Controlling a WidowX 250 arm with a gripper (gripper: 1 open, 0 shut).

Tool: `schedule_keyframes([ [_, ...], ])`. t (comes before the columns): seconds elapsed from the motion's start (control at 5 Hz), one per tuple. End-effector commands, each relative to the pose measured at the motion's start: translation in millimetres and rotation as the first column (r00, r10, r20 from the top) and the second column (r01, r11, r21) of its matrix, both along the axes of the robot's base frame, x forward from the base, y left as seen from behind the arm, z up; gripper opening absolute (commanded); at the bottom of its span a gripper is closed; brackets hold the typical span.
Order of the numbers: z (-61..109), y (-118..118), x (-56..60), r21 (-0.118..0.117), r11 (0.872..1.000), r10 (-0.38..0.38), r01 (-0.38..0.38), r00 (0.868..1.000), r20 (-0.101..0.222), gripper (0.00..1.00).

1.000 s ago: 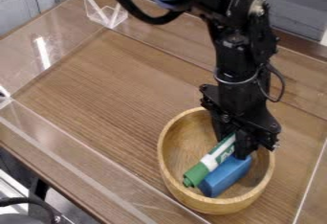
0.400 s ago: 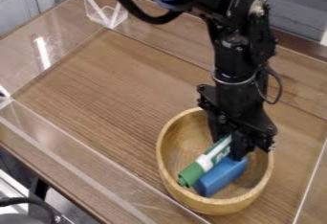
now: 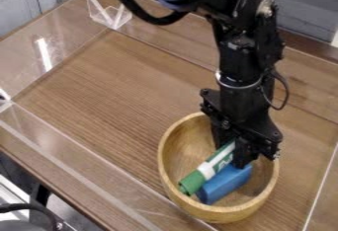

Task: Remove the green marker from inside the brown bowl and put it on the table

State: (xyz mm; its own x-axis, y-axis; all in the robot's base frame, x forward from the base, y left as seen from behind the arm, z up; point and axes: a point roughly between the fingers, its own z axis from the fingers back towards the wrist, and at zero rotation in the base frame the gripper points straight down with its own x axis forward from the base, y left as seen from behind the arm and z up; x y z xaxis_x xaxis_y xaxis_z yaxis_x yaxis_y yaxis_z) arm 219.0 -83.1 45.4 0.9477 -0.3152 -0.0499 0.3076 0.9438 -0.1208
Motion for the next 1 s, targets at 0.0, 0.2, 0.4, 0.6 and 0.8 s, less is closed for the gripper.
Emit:
schedule_keyframes([
  [0.0,-1.0,5.4,-8.0,0.015,0.999,-0.03,0.03,0.999,-0.029,0.0],
  [0.2,0.3,5.4,-9.4,0.012,0.999,-0.033,0.034,0.999,-0.033,0.0],
  [0.4,2.0,5.4,-10.8,0.008,0.999,-0.037,0.037,0.999,-0.038,0.0],
  [0.6,4.0,5.5,-12.1,0.005,0.999,-0.04,0.04,0.998,-0.042,0.0],
  [0.8,5.8,5.7,-13.5,0.001,0.999,-0.043,0.043,0.998,-0.046,0.0],
])
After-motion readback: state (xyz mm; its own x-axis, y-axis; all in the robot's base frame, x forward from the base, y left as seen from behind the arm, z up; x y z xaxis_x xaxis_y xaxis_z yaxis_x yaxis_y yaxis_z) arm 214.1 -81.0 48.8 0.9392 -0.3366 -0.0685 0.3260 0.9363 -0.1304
